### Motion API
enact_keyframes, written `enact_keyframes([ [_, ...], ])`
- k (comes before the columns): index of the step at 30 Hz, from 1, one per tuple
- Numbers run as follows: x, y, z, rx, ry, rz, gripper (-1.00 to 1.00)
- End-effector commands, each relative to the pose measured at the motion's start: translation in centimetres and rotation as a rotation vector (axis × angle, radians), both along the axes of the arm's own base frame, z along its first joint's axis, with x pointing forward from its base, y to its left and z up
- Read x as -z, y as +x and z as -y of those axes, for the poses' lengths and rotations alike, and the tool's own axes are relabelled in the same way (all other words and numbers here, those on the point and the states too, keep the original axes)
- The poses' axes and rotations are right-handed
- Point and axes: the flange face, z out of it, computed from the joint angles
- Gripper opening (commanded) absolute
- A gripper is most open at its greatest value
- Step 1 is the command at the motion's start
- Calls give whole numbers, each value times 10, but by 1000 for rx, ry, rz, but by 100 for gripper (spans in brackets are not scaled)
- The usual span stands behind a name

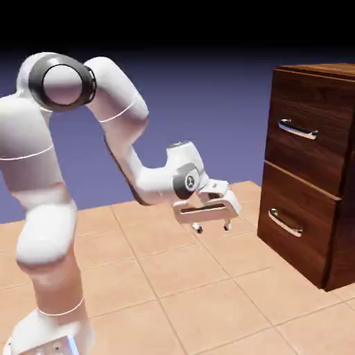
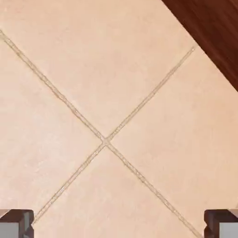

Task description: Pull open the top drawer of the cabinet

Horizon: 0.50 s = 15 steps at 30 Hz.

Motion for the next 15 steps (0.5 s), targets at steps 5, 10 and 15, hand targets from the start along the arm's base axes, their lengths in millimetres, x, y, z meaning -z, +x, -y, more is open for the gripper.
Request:
enact_keyframes([
  [5, 50, -13, -28, -244, -75, -128, 0],
  [10, 84, -28, -58, -491, -103, -196, 0],
  [15, 101, -38, -91, -725, -98, -191, 0],
])
